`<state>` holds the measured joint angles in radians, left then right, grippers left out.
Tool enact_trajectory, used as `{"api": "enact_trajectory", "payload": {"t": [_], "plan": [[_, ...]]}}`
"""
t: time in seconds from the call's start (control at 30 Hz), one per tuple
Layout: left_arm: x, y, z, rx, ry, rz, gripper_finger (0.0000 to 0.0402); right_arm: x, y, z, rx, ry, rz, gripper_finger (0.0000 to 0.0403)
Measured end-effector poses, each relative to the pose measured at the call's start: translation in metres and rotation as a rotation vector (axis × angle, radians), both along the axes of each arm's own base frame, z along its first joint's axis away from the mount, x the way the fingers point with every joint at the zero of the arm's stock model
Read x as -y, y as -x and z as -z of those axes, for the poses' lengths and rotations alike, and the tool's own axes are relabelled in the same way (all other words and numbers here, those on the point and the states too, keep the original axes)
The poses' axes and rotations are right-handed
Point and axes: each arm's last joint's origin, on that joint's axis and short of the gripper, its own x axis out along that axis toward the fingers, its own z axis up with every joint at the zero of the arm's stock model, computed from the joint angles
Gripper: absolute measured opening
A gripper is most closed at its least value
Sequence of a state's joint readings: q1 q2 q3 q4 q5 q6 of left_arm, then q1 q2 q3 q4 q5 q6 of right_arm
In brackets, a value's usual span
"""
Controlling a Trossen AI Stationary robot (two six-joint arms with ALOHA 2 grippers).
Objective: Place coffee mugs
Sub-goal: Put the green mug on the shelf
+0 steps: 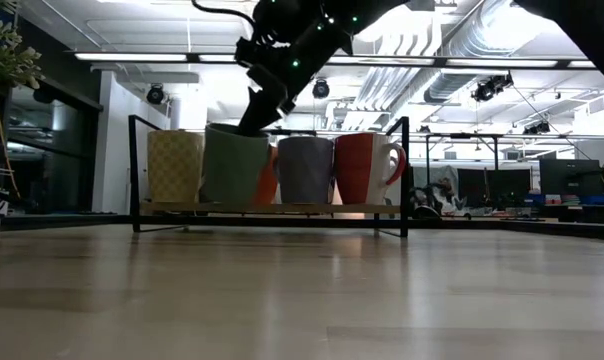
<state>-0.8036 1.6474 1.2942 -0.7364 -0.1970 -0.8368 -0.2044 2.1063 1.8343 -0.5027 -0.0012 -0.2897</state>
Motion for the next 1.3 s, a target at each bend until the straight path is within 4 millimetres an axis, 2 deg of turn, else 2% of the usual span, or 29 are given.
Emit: {"api": "enact_trajectory", "payload": {"t": [0.6, 1.3], "plan": [[0.0, 0.0, 0.0, 0.0, -0.001, 0.001, 0.0101, 0.031, 0.008, 0.0, -0.006, 0.0, 0.055, 0.0], [0.0, 0.0, 0.0, -0.002, -0.003, 0.002, 0.0101, 0.039, 0.01, -0.002, 0.011, 0.002, 0.041, 0.0]]}}
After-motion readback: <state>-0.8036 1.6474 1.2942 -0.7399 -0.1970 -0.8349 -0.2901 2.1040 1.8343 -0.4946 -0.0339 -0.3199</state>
